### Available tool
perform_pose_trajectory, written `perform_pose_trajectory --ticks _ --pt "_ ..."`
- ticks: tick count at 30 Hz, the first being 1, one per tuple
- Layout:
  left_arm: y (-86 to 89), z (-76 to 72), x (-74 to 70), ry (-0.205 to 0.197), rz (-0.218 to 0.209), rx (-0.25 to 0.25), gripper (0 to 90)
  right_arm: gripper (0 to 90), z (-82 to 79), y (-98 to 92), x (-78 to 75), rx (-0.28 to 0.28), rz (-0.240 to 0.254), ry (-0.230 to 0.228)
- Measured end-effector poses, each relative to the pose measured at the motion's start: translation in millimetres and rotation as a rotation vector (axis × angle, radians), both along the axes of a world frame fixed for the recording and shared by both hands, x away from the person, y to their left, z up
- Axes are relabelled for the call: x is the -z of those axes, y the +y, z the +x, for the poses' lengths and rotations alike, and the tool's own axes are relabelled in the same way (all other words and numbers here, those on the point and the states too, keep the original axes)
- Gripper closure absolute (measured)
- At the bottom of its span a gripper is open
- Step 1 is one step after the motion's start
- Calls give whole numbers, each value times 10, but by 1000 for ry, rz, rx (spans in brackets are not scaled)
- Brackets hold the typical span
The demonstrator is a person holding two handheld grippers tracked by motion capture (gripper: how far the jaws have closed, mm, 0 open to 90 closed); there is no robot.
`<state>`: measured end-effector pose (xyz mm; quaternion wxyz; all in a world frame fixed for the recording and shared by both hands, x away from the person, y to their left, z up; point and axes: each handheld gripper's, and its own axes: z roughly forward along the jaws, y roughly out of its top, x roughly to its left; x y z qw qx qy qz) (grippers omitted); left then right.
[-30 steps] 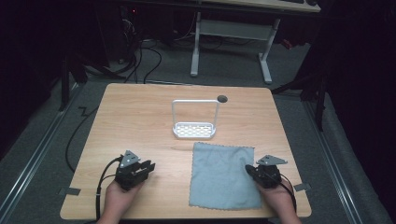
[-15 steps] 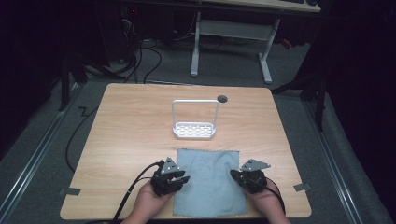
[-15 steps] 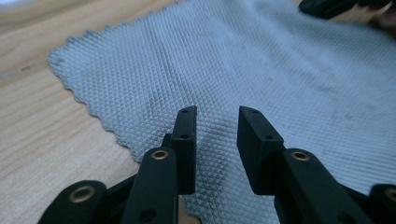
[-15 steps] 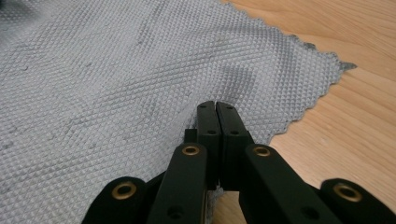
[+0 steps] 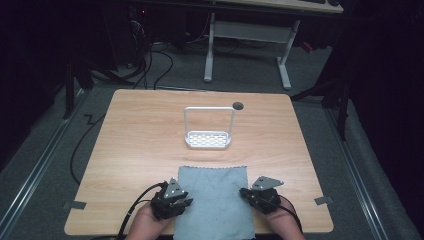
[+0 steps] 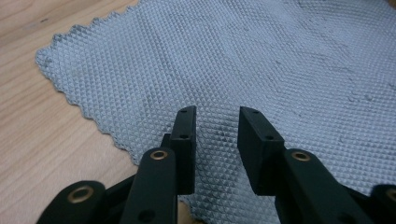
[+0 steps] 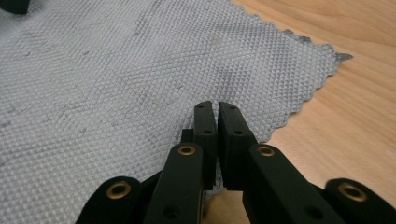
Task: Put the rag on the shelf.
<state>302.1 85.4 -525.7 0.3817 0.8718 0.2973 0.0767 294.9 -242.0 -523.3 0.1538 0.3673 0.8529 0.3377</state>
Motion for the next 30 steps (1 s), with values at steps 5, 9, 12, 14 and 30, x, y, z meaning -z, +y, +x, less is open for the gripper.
perform_pose_trajectory --ticks 5,9,12,14,30 --pt "58 47 -3 37 -30 -16 653 792 -28 49 -13 -23 -2 -5" --pt "182 148 -14 -16 -71 -102 593 675 0 -22 -52 27 49 -53" --pt "295 263 -63 -31 -123 -167 561 650 25 -66 -53 56 50 -72" --pt "323 312 -83 -30 -132 -191 539 645 38 -87 -44 70 51 -73" --pt "100 789 43 10 -62 -294 534 599 97 -253 -45 126 87 -72"
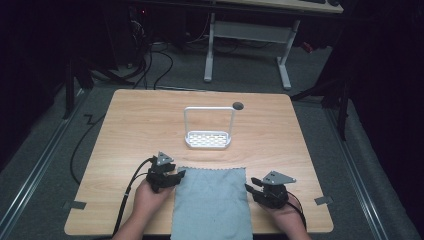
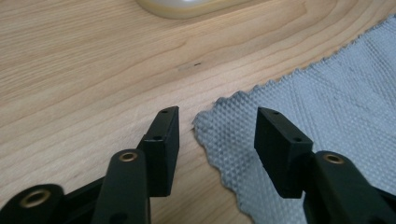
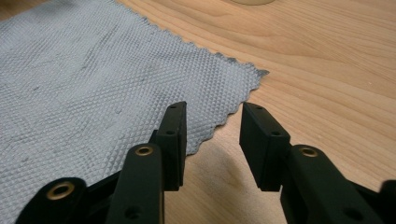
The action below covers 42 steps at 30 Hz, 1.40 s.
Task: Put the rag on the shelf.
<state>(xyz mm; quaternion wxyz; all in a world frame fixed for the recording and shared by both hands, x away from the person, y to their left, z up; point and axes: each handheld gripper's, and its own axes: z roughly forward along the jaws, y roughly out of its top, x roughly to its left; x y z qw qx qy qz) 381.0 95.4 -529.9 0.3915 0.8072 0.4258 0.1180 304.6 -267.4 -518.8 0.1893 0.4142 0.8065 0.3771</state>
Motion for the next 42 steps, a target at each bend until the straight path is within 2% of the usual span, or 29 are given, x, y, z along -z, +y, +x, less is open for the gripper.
perform_pose_trajectory --ticks 2,5,6,7,8,9,10,11,14,15,17,18,20,21,24,27,28,29,30,32,34,35,36,37,38,39,42 --pt "-54 -28 8 -43 45 4 557 582 10 -7 0 2 3 -2" --pt "-122 -89 18 -77 76 11 644 554 26 13 -4 4 9 -1" --pt "-128 -100 23 -82 76 16 672 548 34 29 -6 4 12 0" --pt "-130 -109 29 -83 68 18 755 539 61 65 -13 6 13 -6" --pt "-132 -113 31 -81 59 22 755 539 61 65 -13 6 13 -6" --pt "-139 -118 32 -69 47 33 855 528 104 107 -30 9 12 -2" --pt "-139 -118 32 -69 47 33 874 528 104 107 -30 9 12 -2" --pt "-135 -119 35 -68 42 35 874 528 131 118 -38 14 4 -9" --pt "-83 -98 51 -39 -11 28 889 527 277 124 -74 52 12 13" --pt "-83 -98 51 -39 -11 28 889 527 277 124 -74 52 12 13" --pt "-58 -85 53 -23 -29 22 889 529 420 158 -117 64 7 17" --pt "-58 -85 53 -23 -29 22 889 529 420 158 -117 64 7 17" --pt "-53 -84 52 -21 -32 14 889 529 515 180 -105 76 10 44" --pt "-49 -84 53 -19 -35 11 889 545 576 195 -52 92 -1 70" --pt "-45 -81 55 -16 -41 11 888 544 607 205 8 92 -14 82" --pt "-42 -79 55 -13 -44 13 886 539 607 232 66 85 4 86" --pt "-43 -80 55 -14 -44 13 886 534 605 252 87 84 -8 84" --pt "-42 -80 55 -14 -43 15 883 554 586 292 101 70 -48 48" --pt "-42 -80 55 -14 -43 15 883 554 586 292 101 70 -48 48" --pt "-40 -79 55 -12 -45 14 883 595 579 301 102 65 -52 43" --pt "-37 -76 55 -10 -47 15 883 666 572 308 100 60 -54 40" --pt "-36 -76 55 -10 -47 15 883 733 565 322 101 54 -53 37" --pt "-36 -76 55 -10 -47 15 883 733 565 322 101 54 -53 37" --pt "-38 -77 56 -11 -47 17 883 798 555 340 97 44 -54 42" --pt "-38 -77 56 -11 -47 17 885 798 555 340 97 44 -54 42" --pt "-40 -83 54 -12 -46 23 887 856 560 347 98 36 -47 45" --pt "-34 -104 36 -25 -55 31 888 880 564 342 97 27 -22 53"
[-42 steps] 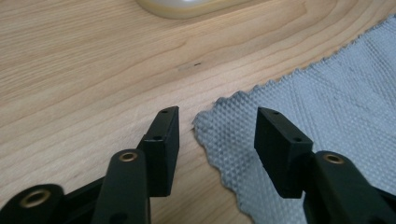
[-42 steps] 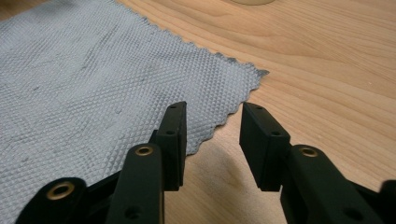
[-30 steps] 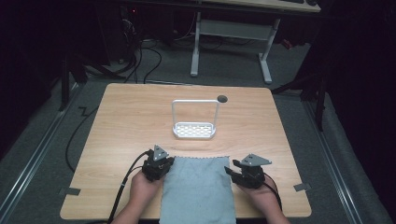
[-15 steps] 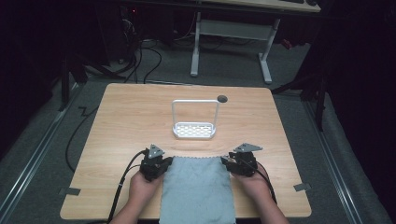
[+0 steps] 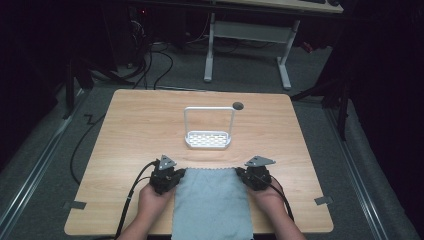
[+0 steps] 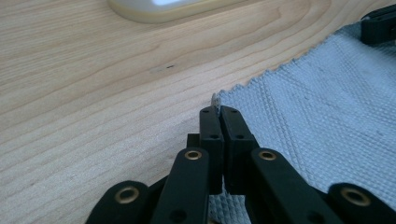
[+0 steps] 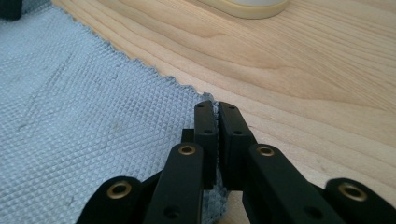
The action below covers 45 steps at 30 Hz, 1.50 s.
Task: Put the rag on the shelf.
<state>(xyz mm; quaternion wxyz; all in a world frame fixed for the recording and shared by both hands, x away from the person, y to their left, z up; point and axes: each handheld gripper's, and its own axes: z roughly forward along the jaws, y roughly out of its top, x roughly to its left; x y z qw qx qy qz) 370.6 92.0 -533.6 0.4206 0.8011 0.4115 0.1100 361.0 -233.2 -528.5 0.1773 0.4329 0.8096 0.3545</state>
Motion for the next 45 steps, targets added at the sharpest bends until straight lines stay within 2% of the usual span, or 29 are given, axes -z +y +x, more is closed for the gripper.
perform_pose_trajectory --ticks 3,5,10,14,16,17,18,19,20,23,24,25,26,32,34,35,45 --pt "19 -16 -20 -6 -22 -1 888 882 -16 -9 -24 2 27 -4" --pt "49 -50 -66 -37 -43 -1 888 883 -55 -28 -84 3 73 -33" --pt "70 -92 -116 -73 -60 -1 892 884 -107 -30 -129 12 81 -72" --pt "77 -128 -165 -107 -83 -7 892 885 -139 -32 -167 26 106 -107" --pt "85 -147 -193 -124 -95 -12 892 886 -163 -29 -206 29 117 -134" --pt "96 -168 -238 -148 -112 -19 892 887 -192 -26 -255 29 124 -165" --pt "96 -168 -238 -148 -112 -19 892 887 -192 -26 -255 29 124 -165" --pt "103 -178 -270 -162 -118 -21 892 887 -214 -23 -310 35 137 -185" --pt "112 -188 -327 -196 -123 -30 892 887 -218 -24 -342 37 145 -199" --pt "117 -161 -366 -208 -131 -39 894 887 -215 -25 -410 37 157 -225" --pt "132 -135 -427 -218 -141 -45 894 887 -208 -35 -480 41 179 -246" --pt "132 -135 -427 -218 -141 -45 895 886 -203 -41 -513 39 189 -253" --pt "143 -118 -519 -244 -146 -48 895 886 -199 -47 -544 37 190 -262" --pt "196 -68 -832 -308 -213 -66 896 887 -170 -65 -717 33 199 -317" --pt "195 -63 -874 -321 -216 -68 896 887 -157 -63 -784 37 206 -336" --pt "188 -51 -941 -338 -221 -69 896 887 -149 -63 -819 34 205 -348" --pt "128 -9 -1194 -393 -230 -63 896 888 -115 -68 -1141 44 222 -427"
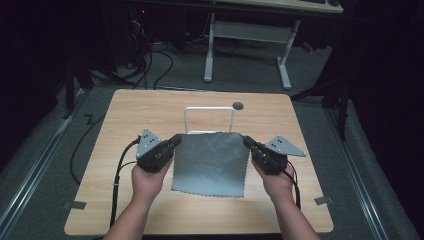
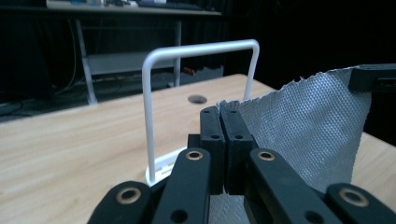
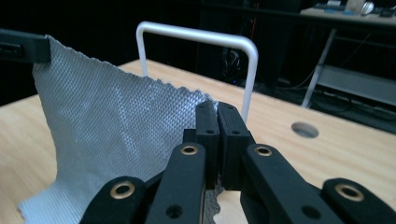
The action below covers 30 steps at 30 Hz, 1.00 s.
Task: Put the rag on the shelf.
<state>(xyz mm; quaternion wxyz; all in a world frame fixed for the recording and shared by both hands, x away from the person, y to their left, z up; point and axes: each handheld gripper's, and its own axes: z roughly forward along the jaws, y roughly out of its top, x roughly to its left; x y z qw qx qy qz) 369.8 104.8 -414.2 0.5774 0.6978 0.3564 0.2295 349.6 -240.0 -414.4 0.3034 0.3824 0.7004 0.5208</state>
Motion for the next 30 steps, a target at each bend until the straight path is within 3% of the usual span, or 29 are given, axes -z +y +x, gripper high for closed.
perform_pose_trajectory --ticks 6,14,18,24,28,30 --pt "-10 57 -147 -37 0 -20 896 888 76 -23 -236 9 33 -31" --pt "37 174 -391 -87 -19 -43 898 888 130 -19 -450 21 36 -73" --pt "35 196 -553 -130 -17 -47 899 888 168 10 -571 20 37 -100" --pt "18 229 -669 -163 1 -56 900 888 197 35 -705 24 39 -129" --pt "13 331 -667 -160 16 -66 899 888 249 39 -783 25 40 -140" --pt "26 408 -650 -144 8 -70 899 889 310 38 -795 19 62 -121"
